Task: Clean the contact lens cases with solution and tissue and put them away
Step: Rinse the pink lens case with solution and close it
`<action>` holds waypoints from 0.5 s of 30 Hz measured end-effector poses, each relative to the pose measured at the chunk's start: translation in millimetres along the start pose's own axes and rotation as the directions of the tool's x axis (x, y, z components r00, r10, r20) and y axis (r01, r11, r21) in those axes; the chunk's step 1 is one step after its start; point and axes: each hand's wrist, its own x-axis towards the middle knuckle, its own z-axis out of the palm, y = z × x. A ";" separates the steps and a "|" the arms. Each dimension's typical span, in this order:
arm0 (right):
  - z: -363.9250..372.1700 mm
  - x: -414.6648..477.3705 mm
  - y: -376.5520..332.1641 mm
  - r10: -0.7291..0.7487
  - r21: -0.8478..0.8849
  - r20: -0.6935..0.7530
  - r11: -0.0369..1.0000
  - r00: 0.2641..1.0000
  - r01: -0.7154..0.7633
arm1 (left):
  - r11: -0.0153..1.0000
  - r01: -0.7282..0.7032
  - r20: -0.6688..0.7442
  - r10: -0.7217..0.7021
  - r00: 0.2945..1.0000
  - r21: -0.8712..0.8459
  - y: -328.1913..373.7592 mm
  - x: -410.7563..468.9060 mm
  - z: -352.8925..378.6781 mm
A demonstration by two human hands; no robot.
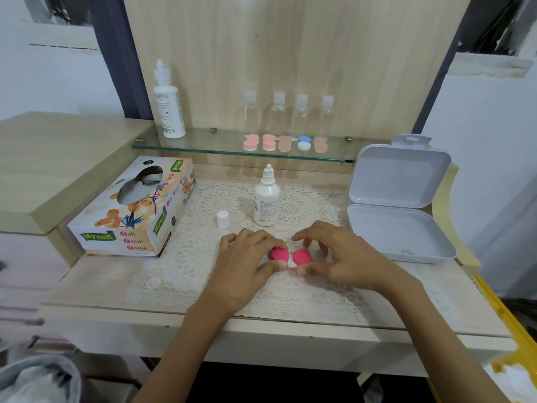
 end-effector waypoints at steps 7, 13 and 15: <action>4.0 2.6 -1.4 -0.021 -0.050 -0.047 0.999 0.999 0.018 | 1.000 0.002 -0.001 -0.002 1.000 0.000 -0.1 0.0 0.2; 3.7 -2.8 4.0 -0.006 -0.003 -0.080 1.000 0.997 0.006 | 1.000 0.000 0.002 0.000 1.000 0.007 0.2 0.2 0.3; 4.5 -3.8 5.2 -0.052 -0.014 -0.055 0.999 0.997 0.051 | 1.000 0.001 -0.003 -0.001 1.000 0.003 0.2 0.3 0.6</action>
